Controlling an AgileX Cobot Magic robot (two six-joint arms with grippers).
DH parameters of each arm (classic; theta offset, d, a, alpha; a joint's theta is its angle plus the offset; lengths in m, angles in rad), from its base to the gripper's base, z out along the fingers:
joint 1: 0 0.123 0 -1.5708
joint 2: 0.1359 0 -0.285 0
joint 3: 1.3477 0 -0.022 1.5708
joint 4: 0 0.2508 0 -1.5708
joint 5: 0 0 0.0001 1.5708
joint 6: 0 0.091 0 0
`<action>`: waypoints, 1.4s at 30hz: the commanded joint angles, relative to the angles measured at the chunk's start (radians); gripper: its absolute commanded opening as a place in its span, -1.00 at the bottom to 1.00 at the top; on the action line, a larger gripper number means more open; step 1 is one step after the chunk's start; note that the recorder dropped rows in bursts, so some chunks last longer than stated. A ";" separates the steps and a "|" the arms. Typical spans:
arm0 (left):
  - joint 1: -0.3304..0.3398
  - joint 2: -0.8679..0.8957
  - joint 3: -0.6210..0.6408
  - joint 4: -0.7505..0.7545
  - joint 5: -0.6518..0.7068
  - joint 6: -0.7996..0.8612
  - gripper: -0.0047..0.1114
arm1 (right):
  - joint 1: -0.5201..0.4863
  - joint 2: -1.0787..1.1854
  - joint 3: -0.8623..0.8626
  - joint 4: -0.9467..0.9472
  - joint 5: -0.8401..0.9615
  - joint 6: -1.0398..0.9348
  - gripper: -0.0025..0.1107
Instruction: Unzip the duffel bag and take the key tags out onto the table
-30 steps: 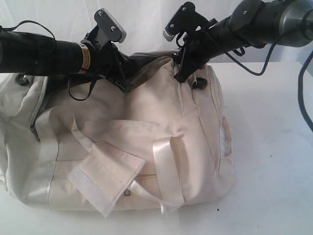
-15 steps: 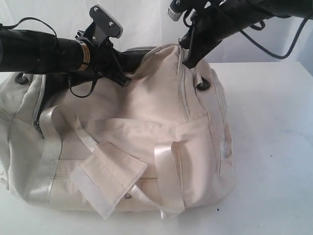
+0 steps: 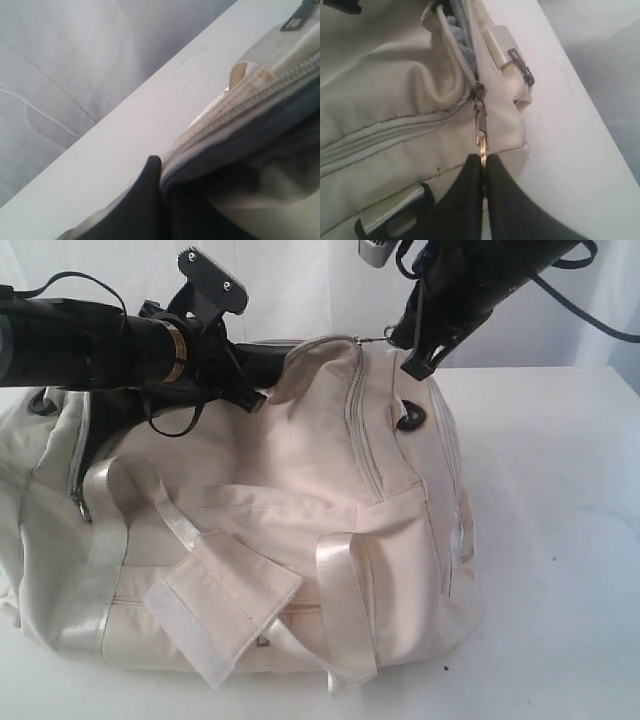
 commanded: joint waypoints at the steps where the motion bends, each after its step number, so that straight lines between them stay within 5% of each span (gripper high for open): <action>1: 0.025 -0.013 -0.002 -0.013 0.147 -0.011 -0.92 | -0.014 -0.040 0.000 -0.092 0.085 0.042 -0.96; 15: 0.027 -0.021 -0.002 -0.015 0.195 -0.011 -0.92 | -0.014 -0.045 0.000 -0.095 0.200 0.046 -0.96; 20: 0.027 -0.105 -0.002 0.050 0.023 -0.002 -0.89 | -0.014 -0.043 0.000 -0.095 0.085 0.048 -0.96; 26: 0.027 -0.147 -0.002 0.171 -0.171 -0.017 -0.34 | -0.014 -0.025 0.000 -0.088 0.044 0.048 -0.96; 29: 0.027 -0.150 0.009 0.305 -0.265 -0.126 0.14 | -0.014 -0.012 0.000 -0.065 0.014 0.048 -0.96; 32: 0.020 -0.151 0.031 0.305 -0.472 -0.082 0.14 | -0.014 -0.012 0.000 -0.038 -0.004 0.048 -0.96; 38: -0.086 -0.127 0.027 0.305 -0.393 0.011 0.11 | -0.014 -0.012 0.000 -0.008 -0.014 0.048 -0.96; 42: -0.091 -0.095 0.027 0.214 -0.348 0.086 0.11 | -0.014 -0.012 0.000 -0.001 -0.016 0.048 -0.96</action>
